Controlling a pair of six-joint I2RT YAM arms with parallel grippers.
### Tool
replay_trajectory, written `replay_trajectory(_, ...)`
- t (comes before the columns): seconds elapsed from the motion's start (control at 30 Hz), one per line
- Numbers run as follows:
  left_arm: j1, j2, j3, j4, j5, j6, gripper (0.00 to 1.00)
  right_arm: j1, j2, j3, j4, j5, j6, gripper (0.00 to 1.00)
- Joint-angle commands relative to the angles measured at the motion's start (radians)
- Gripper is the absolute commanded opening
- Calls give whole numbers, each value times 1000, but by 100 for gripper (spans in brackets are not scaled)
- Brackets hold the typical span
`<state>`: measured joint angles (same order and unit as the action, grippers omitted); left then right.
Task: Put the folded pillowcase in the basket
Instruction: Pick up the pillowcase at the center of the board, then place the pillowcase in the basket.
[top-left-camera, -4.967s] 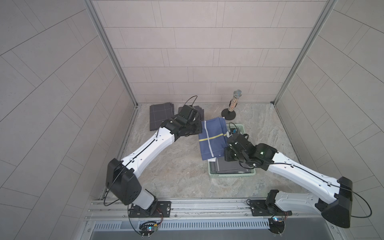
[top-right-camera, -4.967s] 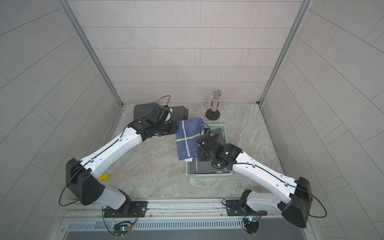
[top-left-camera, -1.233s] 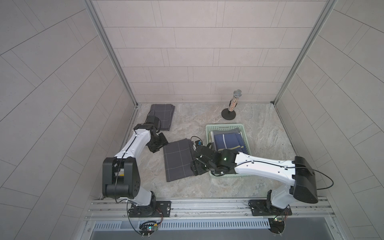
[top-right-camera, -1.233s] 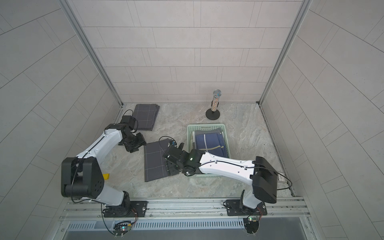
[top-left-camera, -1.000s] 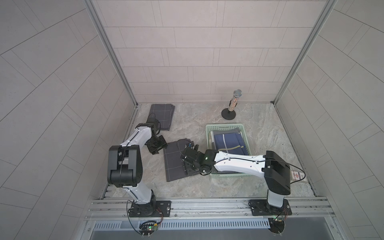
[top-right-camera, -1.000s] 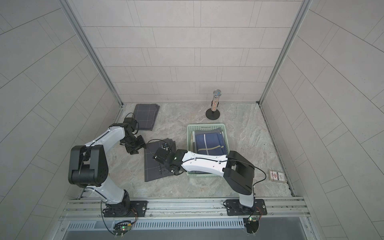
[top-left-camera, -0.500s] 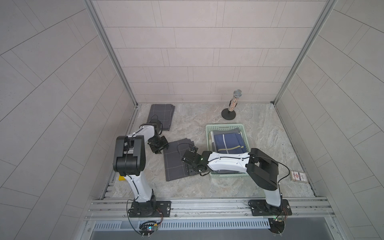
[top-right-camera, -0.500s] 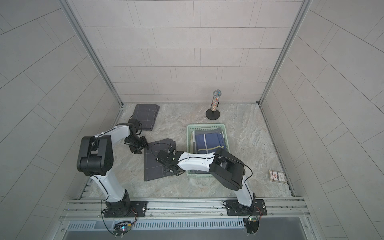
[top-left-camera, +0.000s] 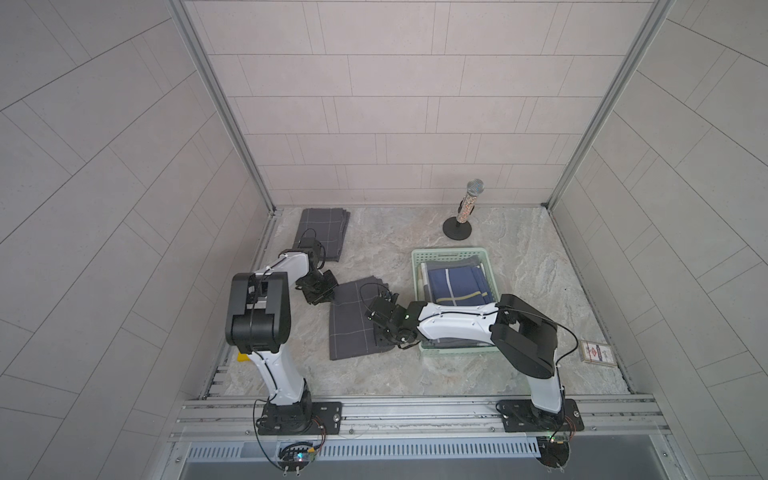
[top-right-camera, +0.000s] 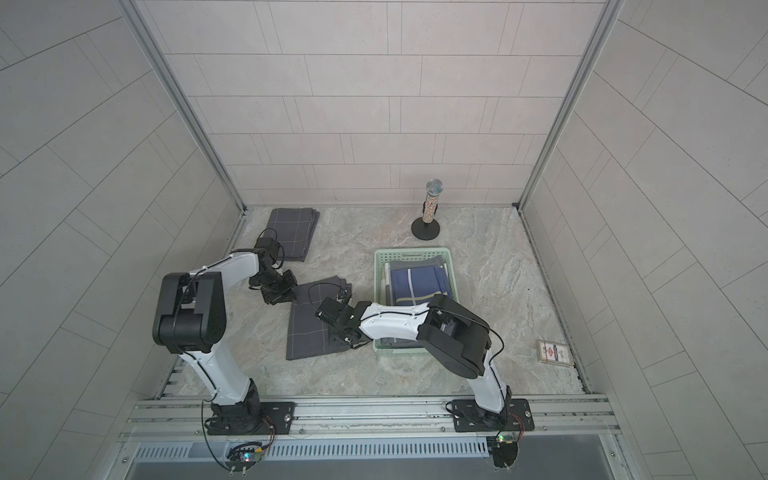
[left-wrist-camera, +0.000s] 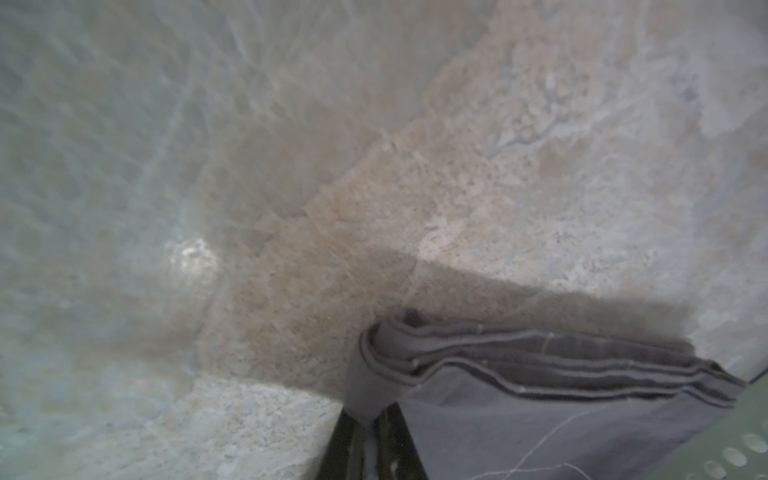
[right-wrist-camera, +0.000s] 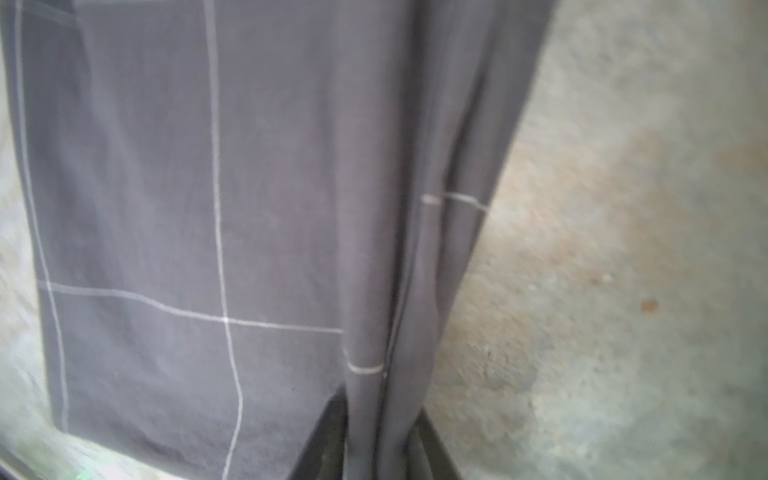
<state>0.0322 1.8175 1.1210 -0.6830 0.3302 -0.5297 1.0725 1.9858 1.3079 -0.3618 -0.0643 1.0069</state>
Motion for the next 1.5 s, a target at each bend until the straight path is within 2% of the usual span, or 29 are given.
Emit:
replay_trajectory(0.0,-7,-38,-26,-12,-11,1,7,4,15,-8,-40,-12,-18,4)
replay_trajectory(0.03,-12,-55,-31,-16,-13,2,6,4,9,-4,-43,-9,-26,0)
replay_trajectory(0.17,-38,-156,-42,-58,-52,13,3,4,-51,5,-62,16,-70,0)
replay_trajectory(0.4,-107,-430,10,-153,-113,-15,0,7,-221,84,-259,118,-191,0)
replay_trajectory(0.53,-194,-524,75,-164,-145,-59,0,0,-371,61,-318,181,-205,0)
replay_trajectory(0.6,-251,-524,132,-178,-152,-79,0,-8,-450,38,-347,219,-201,0)
replay_trajectory(0.73,-416,-442,272,-169,-169,-122,0,-64,-650,-66,-393,273,-187,0)
replay_trajectory(0.83,-545,-338,377,-138,-195,-151,0,-157,-793,-150,-452,267,-194,0)
replay_trajectory(1.03,-701,-102,561,-92,-223,-188,0,-369,-976,-278,-543,195,-256,0)
replay_trajectory(1.2,-748,96,709,-87,-211,-183,0,-500,-1012,-400,-531,169,-293,0)
replay_trajectory(1.33,-749,239,844,-170,-211,-148,0,-565,-990,-507,-445,126,-298,0)
replay_trajectory(1.47,-742,294,836,-160,-244,-134,0,-635,-929,-551,-367,76,-321,0)
